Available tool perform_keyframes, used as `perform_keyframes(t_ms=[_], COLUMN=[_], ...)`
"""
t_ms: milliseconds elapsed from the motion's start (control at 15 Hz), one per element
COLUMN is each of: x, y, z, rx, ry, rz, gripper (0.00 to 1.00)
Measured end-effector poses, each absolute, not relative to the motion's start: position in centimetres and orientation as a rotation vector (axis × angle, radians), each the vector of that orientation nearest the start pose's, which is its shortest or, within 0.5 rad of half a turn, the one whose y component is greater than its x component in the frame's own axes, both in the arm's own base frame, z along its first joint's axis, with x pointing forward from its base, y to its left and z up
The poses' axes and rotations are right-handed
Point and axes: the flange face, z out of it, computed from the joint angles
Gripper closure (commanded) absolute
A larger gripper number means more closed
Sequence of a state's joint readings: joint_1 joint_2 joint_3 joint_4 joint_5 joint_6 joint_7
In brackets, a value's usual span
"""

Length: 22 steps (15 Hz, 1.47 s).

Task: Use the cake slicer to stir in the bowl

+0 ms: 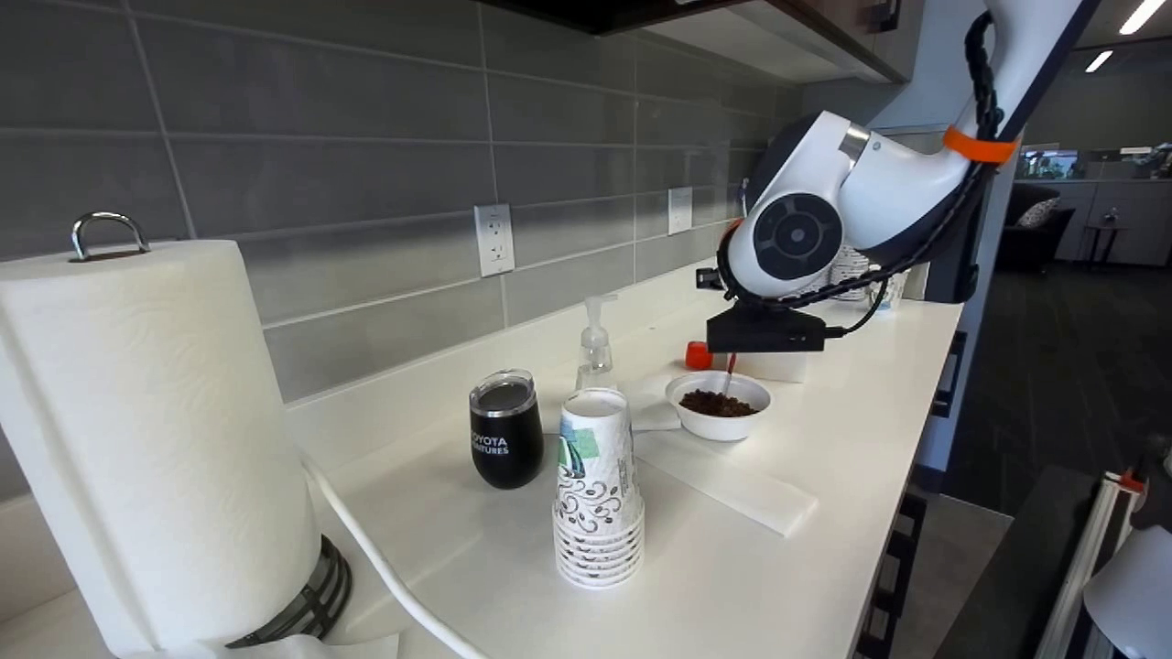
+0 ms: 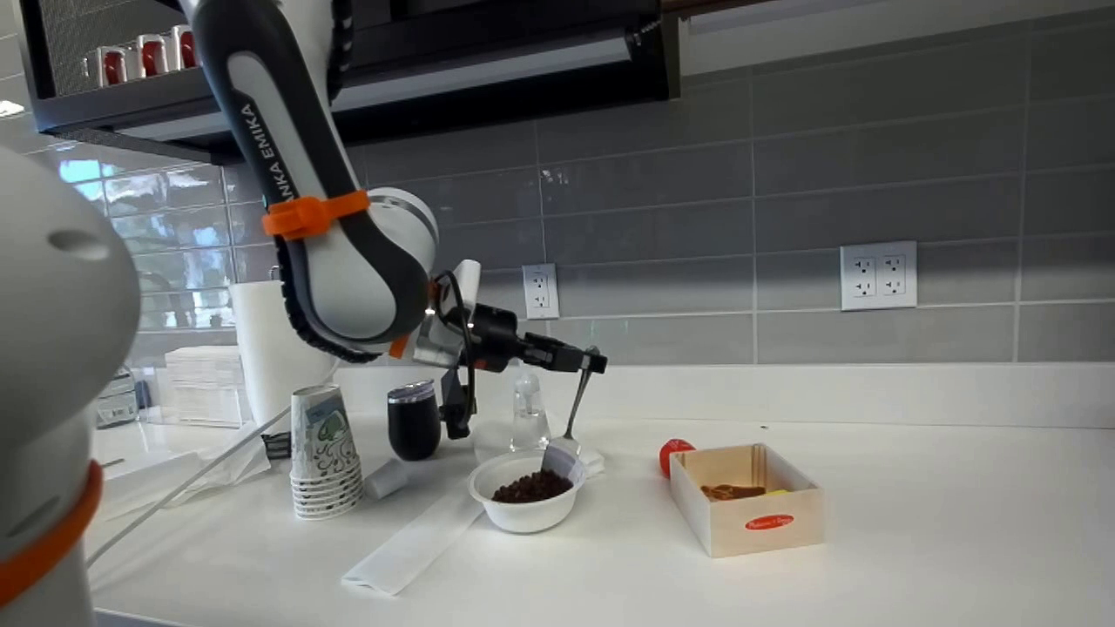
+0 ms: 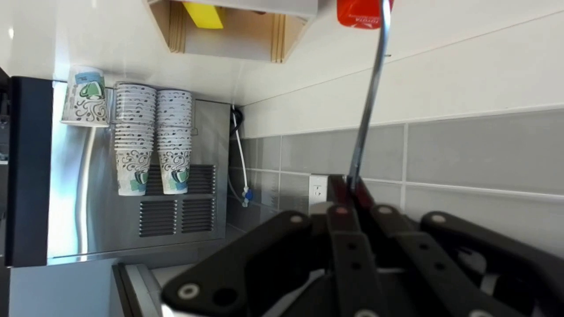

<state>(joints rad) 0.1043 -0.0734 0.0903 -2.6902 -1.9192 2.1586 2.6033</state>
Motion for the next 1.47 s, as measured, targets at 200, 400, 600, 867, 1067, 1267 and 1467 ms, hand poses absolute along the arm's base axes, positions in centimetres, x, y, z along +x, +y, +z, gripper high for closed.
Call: perform_keyframes(t_ms=[200,400,600,867,1067,1267,1467], x=[39.9,39.7,39.6,39.8,40.1,40.2,40.1], y=[4.6,5.2,5.4,5.5,5.3,5.0,4.5], z=[25.8,26.1,26.1,26.5,26.9,27.1,27.0], rx=[-2.81,-2.809,-2.786,-2.726,-2.685,-2.658,-2.652], ry=[1.107,1.089,1.104,1.138,1.121,1.085,1.075], rz=[-1.872,-1.803,-1.793,-1.834,-1.937,-2.058,-2.129], gripper=[0.99,0.99,0.99,0.99,0.99,0.99,0.99])
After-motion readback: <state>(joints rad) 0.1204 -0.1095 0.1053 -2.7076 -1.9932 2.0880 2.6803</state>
